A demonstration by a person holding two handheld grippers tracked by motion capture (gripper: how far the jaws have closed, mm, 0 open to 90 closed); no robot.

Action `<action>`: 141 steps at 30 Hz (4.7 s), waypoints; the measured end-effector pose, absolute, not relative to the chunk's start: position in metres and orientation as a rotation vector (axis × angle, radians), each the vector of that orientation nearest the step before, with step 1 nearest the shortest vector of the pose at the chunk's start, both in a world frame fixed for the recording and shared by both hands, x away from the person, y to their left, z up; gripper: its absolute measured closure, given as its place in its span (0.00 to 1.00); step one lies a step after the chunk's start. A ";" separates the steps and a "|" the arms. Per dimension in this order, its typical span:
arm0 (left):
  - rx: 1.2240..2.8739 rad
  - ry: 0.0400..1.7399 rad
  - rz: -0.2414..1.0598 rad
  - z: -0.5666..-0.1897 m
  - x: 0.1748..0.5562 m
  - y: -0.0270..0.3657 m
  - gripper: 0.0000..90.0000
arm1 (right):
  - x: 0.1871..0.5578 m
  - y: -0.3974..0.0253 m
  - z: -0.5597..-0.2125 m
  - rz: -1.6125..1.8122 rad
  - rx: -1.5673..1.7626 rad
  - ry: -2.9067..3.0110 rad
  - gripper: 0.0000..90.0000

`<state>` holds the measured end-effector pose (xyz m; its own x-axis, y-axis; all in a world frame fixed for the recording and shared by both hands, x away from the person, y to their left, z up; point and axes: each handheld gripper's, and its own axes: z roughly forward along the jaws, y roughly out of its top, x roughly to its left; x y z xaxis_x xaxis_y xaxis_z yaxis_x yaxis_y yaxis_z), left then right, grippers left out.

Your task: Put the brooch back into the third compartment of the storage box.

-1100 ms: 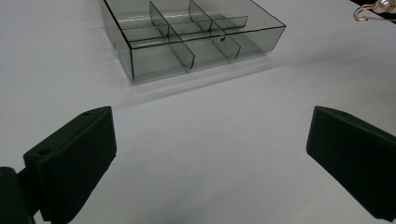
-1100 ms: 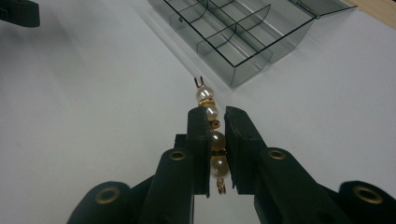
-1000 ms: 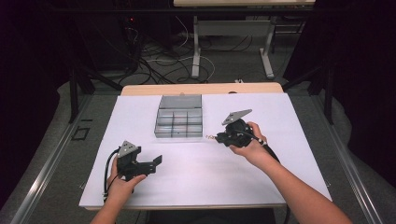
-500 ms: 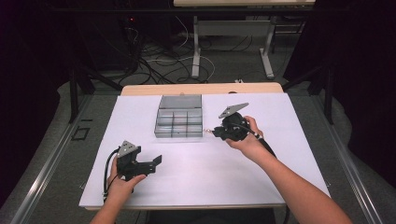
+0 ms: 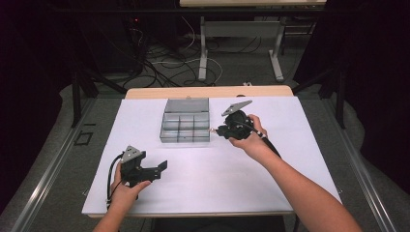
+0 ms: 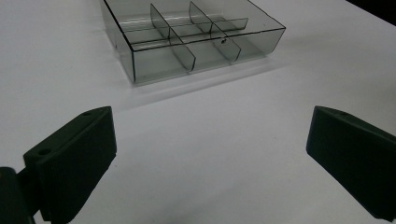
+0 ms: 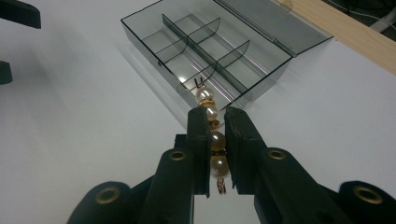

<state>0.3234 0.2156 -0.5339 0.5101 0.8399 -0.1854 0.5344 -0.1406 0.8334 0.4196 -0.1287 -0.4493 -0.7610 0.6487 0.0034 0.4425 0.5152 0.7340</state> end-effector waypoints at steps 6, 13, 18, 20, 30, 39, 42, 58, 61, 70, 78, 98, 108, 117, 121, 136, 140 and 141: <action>1.812 1.147 0.408 -0.534 0.323 0.216 0.02 | 0.427 -0.120 -0.445 1.078 0.920 2.482 0.90; 1.815 1.147 0.404 -0.534 0.323 0.217 0.02 | 0.438 -0.115 -0.439 1.084 0.936 2.473 0.90; 1.812 1.144 0.406 -0.534 0.324 0.217 0.02 | 0.446 -0.107 -0.436 1.075 0.949 2.462 0.90; 1.813 1.143 0.405 -0.534 0.324 0.217 0.02 | 0.450 -0.101 -0.435 1.064 0.953 2.460 0.90; 1.808 1.144 0.400 -0.533 0.324 0.217 0.02 | 0.466 -0.090 -0.434 1.036 0.966 2.445 0.90; 1.806 1.142 0.396 -0.533 0.324 0.217 0.02 | 0.479 -0.082 -0.437 1.019 0.996 2.424 0.90; 1.807 1.140 0.396 -0.533 0.324 0.217 0.02 | 0.484 -0.080 -0.438 1.010 0.998 2.424 0.90; 1.799 1.134 0.393 -0.532 0.324 0.219 0.02 | 0.497 -0.067 -0.452 0.957 1.011 2.434 0.90; 1.797 1.134 0.394 -0.532 0.324 0.220 0.02 | 0.499 -0.065 -0.456 0.962 1.031 2.436 0.90; 1.796 1.133 0.392 -0.532 0.324 0.220 0.02 | 0.508 -0.065 -0.463 0.901 1.036 2.457 0.90; 1.796 1.132 0.391 -0.532 0.324 0.220 0.02 | 0.514 -0.057 -0.480 0.941 1.036 2.419 0.90; 1.794 1.131 0.390 -0.532 0.324 0.220 0.02 | 0.520 -0.053 -0.493 0.846 1.087 2.447 0.90; 1.788 1.131 0.393 -0.533 0.323 0.220 0.02 | 0.523 -0.050 -0.501 0.783 1.102 2.462 0.90; 1.797 1.131 0.387 -0.533 0.323 0.220 0.02 | 0.524 -0.050 -0.502 0.835 1.066 2.406 0.78; 1.800 1.130 0.388 -0.533 0.323 0.219 0.02 | 0.522 -0.051 -0.499 0.830 1.066 2.399 0.72; 1.803 1.129 0.384 -0.534 0.324 0.219 0.02 | 0.512 -0.054 -0.489 0.843 1.094 2.425 0.59; 1.806 1.132 0.383 -0.535 0.325 0.219 0.02 | 0.508 -0.057 -0.486 0.884 1.072 2.419 0.57; 1.806 1.132 0.383 -0.535 0.325 0.219 0.02 | 0.507 -0.060 -0.485 0.875 1.045 2.434 0.57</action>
